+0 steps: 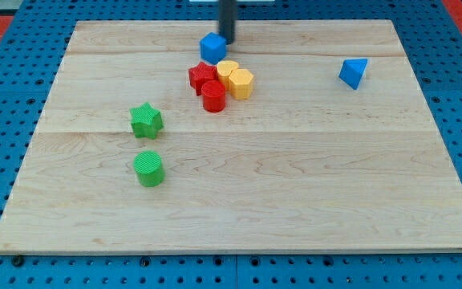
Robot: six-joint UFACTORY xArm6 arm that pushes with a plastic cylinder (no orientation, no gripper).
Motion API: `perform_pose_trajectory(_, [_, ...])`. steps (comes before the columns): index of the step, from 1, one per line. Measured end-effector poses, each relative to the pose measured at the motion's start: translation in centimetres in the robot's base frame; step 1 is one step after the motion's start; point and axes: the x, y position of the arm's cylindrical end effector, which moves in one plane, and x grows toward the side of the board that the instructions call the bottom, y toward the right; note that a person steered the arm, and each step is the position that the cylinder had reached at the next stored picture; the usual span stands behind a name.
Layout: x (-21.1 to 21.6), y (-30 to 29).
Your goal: Move the red star into the yellow blocks
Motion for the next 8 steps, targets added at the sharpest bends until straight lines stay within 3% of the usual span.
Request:
perform_pose_trajectory(1, [5.1, -11.6])
perform_pose_trajectory(2, [2.2, -9.2])
perform_pose_trajectory(3, [1.3, -3.3])
perform_pose_trajectory(4, [6.9, -1.4])
perform_pose_trajectory(5, [12.1, -6.7])
perform_pose_trajectory(6, [11.8, -8.6])
perform_pose_trajectory(7, [11.7, -1.9])
perform_pose_trajectory(8, [8.1, 2.2])
